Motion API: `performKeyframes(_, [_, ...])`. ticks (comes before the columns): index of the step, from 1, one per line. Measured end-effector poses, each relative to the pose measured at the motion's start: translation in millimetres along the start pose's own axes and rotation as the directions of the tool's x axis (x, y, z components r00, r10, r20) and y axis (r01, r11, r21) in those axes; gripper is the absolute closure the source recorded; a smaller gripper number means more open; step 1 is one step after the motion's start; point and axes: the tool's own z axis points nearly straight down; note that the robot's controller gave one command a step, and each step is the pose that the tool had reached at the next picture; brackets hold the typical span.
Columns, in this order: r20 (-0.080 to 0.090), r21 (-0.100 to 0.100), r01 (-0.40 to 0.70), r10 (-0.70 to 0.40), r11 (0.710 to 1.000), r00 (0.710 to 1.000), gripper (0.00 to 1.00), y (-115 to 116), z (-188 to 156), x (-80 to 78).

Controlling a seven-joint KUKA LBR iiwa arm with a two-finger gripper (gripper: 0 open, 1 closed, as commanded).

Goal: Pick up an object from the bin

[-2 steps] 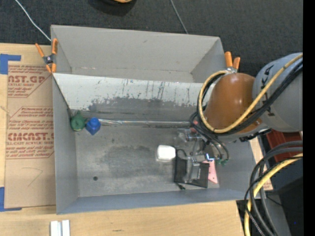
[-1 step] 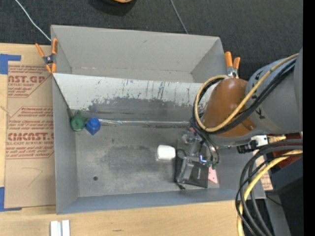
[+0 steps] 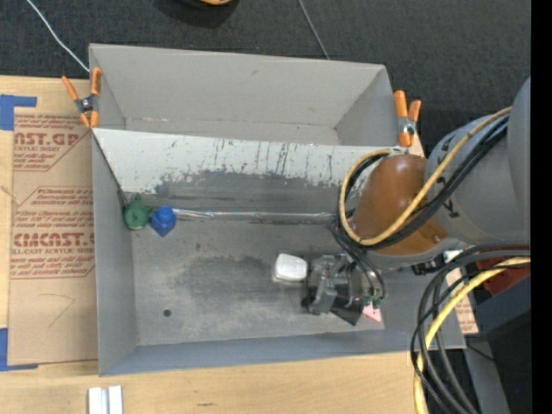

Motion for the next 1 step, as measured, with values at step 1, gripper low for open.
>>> performKeyframes(1, [0.0,0.0,0.0,0.0,1.0,1.0,1.0,0.0,0.0,0.0])
